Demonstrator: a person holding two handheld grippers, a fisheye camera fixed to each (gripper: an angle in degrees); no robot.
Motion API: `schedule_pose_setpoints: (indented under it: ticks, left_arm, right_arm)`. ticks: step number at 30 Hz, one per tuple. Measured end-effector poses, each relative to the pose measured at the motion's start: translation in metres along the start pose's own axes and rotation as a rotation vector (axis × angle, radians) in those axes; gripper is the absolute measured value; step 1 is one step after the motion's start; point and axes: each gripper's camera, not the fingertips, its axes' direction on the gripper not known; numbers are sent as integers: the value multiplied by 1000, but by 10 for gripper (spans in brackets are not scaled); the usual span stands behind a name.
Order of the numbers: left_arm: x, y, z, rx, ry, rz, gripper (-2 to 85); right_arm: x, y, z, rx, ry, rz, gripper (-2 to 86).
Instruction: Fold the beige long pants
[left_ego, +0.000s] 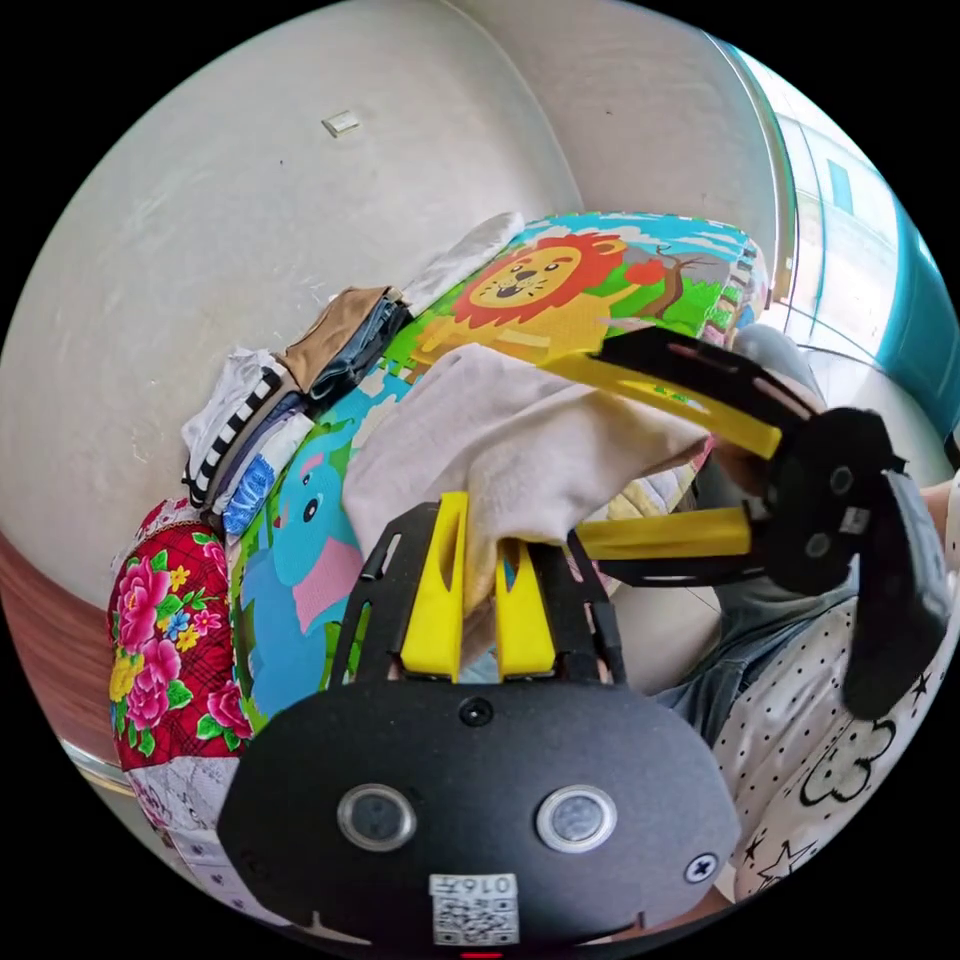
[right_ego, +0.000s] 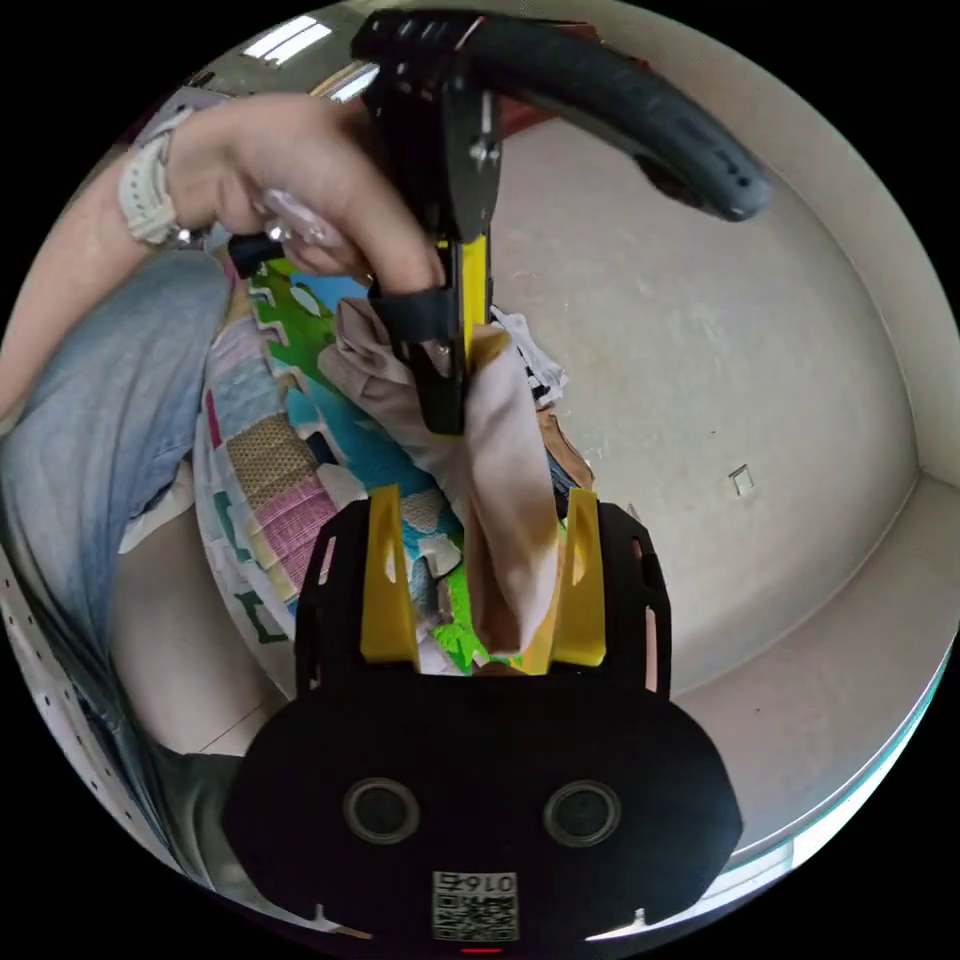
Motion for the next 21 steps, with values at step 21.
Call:
schedule_pose_setpoints:
  ticks: [21]
  left_arm:
    - [101, 68, 34, 152, -527, 173, 159]
  right_arm:
    - [101, -83, 23, -175, -262, 124, 56]
